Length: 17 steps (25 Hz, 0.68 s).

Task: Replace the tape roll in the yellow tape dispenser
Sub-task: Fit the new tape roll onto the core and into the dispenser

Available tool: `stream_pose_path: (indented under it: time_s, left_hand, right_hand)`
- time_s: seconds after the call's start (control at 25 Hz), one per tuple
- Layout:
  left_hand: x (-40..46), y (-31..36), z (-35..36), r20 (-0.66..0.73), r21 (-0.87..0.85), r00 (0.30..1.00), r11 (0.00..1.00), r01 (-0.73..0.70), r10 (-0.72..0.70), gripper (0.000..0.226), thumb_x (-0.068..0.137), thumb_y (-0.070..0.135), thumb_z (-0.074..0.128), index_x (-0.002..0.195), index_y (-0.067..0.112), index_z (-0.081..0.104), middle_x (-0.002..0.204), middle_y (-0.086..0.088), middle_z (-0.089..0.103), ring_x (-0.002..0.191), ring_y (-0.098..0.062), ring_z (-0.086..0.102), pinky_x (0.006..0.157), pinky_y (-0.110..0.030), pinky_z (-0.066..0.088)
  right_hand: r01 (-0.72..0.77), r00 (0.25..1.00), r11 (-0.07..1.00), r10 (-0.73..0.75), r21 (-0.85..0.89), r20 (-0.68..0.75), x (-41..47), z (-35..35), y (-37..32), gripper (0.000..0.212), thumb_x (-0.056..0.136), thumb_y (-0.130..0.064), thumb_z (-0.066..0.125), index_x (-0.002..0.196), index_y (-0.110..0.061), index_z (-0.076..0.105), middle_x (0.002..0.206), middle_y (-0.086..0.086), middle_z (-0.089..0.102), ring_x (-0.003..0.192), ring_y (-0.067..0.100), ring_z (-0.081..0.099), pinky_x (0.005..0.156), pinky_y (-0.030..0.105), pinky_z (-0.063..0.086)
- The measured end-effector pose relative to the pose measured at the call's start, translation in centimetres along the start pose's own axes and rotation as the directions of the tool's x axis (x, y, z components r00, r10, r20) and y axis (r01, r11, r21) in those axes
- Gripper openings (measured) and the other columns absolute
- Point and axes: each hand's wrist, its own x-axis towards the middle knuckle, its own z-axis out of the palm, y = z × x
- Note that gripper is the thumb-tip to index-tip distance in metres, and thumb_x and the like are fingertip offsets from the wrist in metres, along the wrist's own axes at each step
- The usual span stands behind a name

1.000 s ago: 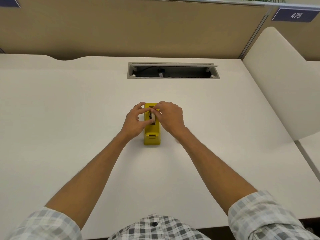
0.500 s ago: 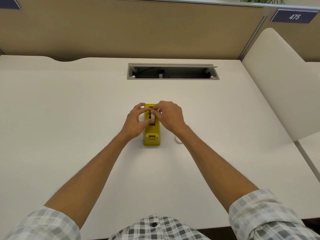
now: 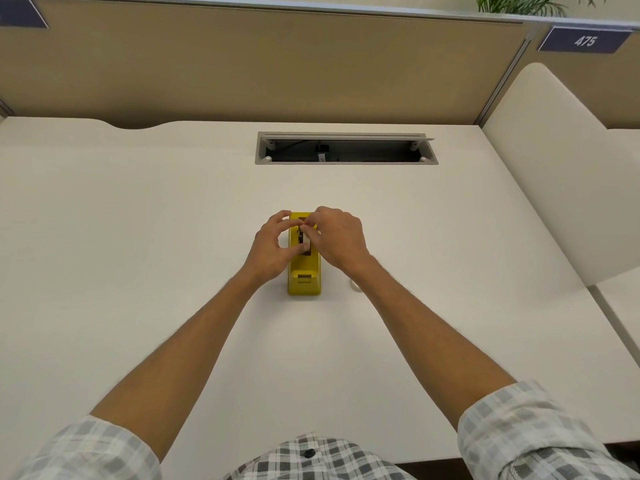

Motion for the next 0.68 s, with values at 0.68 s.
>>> stream_pose_path:
  time_s: [0.68]
  left_hand:
    - [-0.1, -0.56, 0.06, 0.021, 0.045, 1.0, 0.999, -0.021, 0.02, 0.051, 0.084, 0.034, 0.071, 0.131, 0.034, 0.053, 0.152, 0.005, 0.034, 0.137, -0.02, 0.034, 0.108, -0.048, 0.038]
  right_hand:
    - [0.019, 1.0, 0.999, -0.02, -0.033, -0.025, -0.29, 0.23, -0.09, 0.031, 0.1, -0.039, 0.05, 0.103, -0.02, 0.073, 0.097, -0.002, 0.07, 0.083, 0.018, 0.064, 0.064, 0.03, 0.046]
